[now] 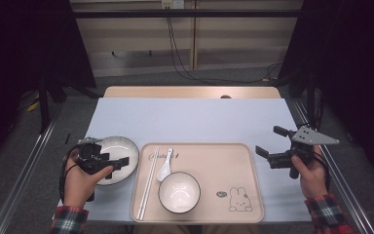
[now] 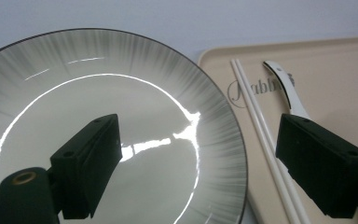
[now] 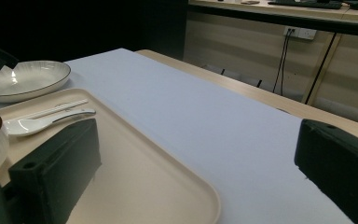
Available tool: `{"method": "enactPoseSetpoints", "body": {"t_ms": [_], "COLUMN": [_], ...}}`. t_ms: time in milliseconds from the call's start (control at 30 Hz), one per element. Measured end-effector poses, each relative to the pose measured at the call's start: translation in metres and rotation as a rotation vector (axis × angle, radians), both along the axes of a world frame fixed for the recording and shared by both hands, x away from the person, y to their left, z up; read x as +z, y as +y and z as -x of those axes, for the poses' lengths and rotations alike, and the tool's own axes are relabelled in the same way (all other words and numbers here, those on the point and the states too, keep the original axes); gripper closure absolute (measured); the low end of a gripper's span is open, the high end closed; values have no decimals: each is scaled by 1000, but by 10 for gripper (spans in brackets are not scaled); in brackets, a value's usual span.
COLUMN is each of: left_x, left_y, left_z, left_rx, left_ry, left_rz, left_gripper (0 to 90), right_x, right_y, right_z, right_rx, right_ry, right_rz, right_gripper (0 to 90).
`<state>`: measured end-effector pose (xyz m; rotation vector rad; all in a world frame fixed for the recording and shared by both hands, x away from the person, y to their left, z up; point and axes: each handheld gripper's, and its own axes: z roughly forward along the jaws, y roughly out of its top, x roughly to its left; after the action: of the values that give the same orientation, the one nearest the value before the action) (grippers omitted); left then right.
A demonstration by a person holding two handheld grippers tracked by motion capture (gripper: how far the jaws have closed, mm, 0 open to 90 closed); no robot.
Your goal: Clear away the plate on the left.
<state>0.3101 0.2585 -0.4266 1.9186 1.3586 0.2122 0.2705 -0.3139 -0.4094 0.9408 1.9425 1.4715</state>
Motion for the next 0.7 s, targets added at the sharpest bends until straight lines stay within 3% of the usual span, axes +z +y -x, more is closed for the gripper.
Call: {"method": "enactPoseSetpoints", "body": {"t_ms": [700], "left_x": [-5], "left_y": [36], "left_z": [2], "left_rx": [97], "left_ry": [-2], "left_rz": [-33], "left_gripper": [140], "right_x": [-1], "right_y": [0], "right_z": [-1], "right_rx": [-1], "right_ry": [0], "right_rz": [-2], "right_gripper": [0]}}
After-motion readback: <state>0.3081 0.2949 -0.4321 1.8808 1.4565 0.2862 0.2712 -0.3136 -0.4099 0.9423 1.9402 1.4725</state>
